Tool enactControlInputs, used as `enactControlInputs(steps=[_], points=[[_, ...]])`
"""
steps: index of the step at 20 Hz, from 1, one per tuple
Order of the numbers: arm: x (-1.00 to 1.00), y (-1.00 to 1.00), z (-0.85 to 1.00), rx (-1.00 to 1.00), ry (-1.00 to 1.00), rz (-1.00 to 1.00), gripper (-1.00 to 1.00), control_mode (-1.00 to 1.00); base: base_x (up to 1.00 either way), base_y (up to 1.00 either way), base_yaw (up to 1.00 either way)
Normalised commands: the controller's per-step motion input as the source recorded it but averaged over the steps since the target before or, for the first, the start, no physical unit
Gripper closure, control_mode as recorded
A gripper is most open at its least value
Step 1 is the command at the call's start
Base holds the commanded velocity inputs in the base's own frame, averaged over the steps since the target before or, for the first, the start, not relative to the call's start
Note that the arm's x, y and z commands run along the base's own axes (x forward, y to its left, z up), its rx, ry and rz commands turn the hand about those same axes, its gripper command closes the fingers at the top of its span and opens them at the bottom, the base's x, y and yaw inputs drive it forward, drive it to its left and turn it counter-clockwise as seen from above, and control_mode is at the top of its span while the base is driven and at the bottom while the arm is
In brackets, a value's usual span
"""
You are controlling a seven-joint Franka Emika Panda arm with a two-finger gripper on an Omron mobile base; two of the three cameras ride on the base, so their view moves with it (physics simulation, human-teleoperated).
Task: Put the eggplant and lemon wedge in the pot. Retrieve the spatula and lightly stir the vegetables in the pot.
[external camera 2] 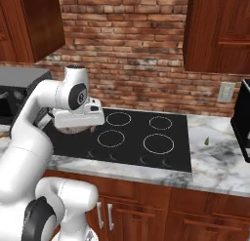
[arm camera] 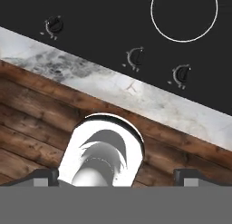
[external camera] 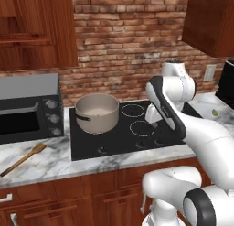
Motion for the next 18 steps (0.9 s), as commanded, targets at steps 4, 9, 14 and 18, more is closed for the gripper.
enactControlInputs(steps=[4, 9, 14, 18], points=[[0.00, 0.00, 0.00, 0.00, 0.00, 0.00, -1.00, 1.00, -0.33, -0.74, -0.13], [0.00, 0.00, 0.00, 0.00, 0.00, 0.00, -1.00, 1.00, 0.07, -0.79, -0.07], [0.00, 0.00, 0.00, 0.00, 0.00, 0.00, -1.00, 1.00, 0.06, -1.00, 0.00], [0.00, 0.00, 0.00, 0.00, 0.00, 0.00, -1.00, 1.00, 0.15, -0.89, 0.00]])
